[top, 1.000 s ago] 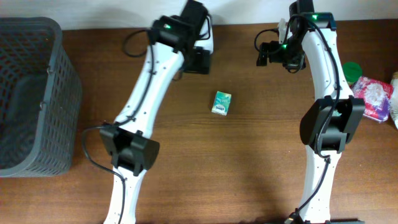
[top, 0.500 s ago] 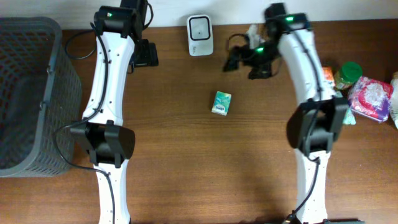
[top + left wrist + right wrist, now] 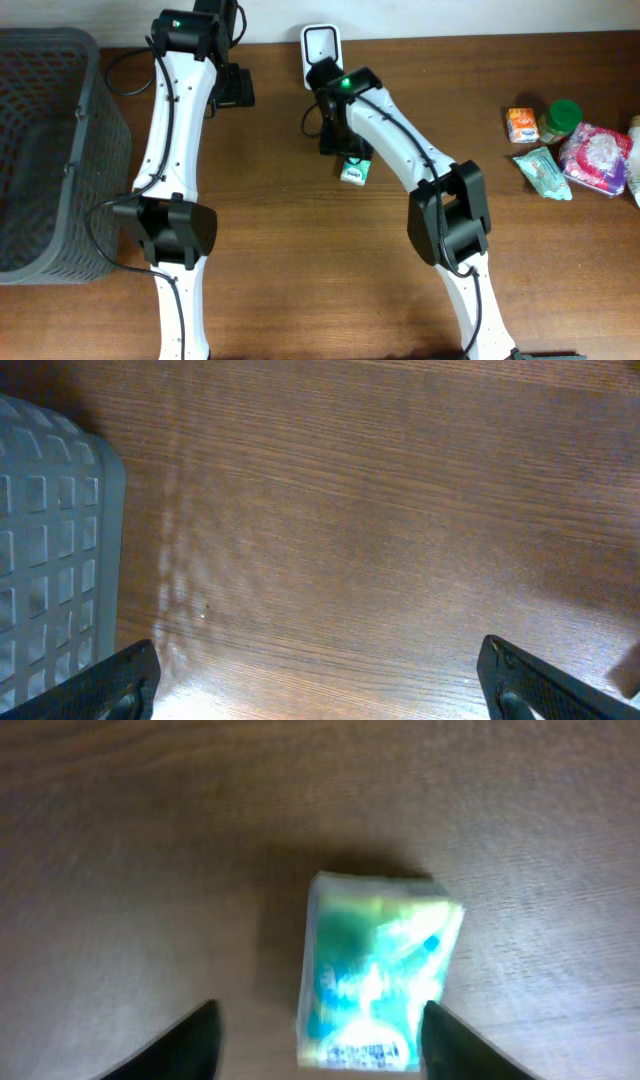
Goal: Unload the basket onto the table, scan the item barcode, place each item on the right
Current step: 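Grasp the teal tissue pack with the right gripper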
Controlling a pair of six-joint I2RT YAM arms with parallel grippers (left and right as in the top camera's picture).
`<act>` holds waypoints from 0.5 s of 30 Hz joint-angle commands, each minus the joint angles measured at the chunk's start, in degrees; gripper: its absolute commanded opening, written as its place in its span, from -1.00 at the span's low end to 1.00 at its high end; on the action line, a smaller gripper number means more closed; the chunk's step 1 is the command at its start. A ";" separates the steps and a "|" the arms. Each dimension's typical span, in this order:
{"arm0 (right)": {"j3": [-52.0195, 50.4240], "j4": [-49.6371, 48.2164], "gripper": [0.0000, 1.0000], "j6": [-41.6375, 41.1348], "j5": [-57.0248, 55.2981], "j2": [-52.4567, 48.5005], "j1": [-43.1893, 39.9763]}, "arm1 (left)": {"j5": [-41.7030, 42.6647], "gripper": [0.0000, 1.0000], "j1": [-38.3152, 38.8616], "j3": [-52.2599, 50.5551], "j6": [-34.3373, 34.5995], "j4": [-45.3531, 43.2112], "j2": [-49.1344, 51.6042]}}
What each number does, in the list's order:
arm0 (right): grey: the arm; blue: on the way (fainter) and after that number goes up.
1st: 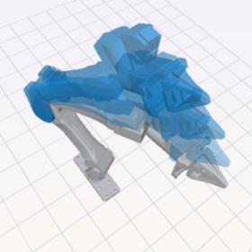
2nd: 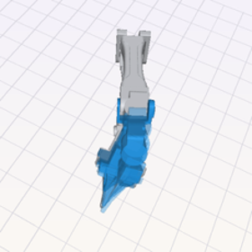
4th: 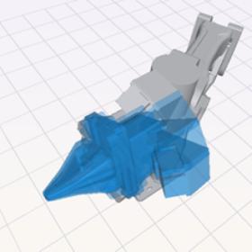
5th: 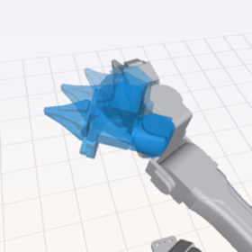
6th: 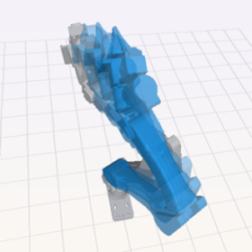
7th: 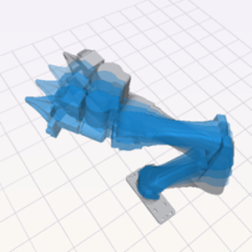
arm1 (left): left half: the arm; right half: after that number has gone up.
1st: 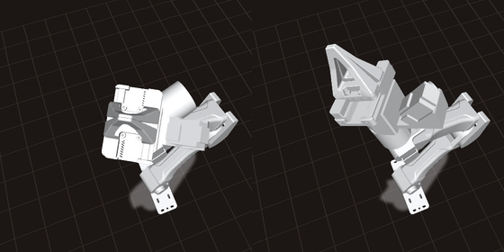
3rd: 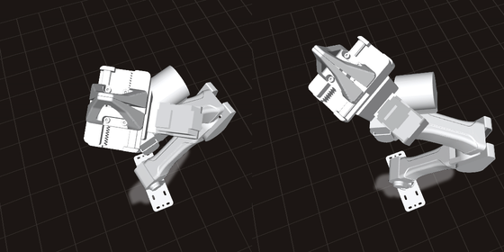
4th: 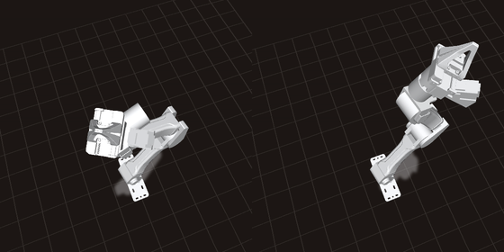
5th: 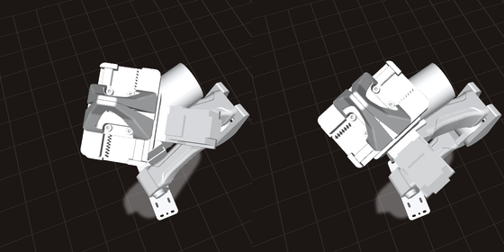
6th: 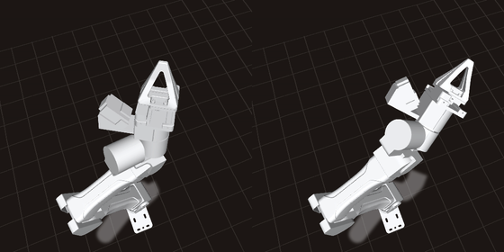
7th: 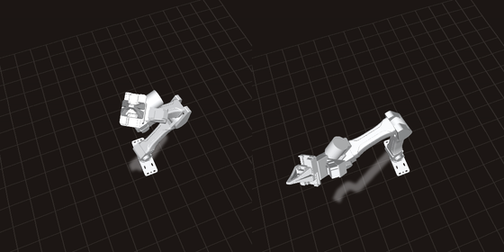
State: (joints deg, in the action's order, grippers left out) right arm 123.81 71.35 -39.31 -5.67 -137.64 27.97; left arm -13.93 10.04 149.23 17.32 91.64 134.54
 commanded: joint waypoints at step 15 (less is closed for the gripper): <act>-4.00 -3.82 -0.92 5.03 -0.11 3.06 0.00 | 0.20 0.98 0.02 0.48 -0.66 -0.02 0.15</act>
State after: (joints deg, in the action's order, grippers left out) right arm 115.09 65.95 -40.42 -17.32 -137.16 31.40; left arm -13.91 10.04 149.23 17.32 91.68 134.54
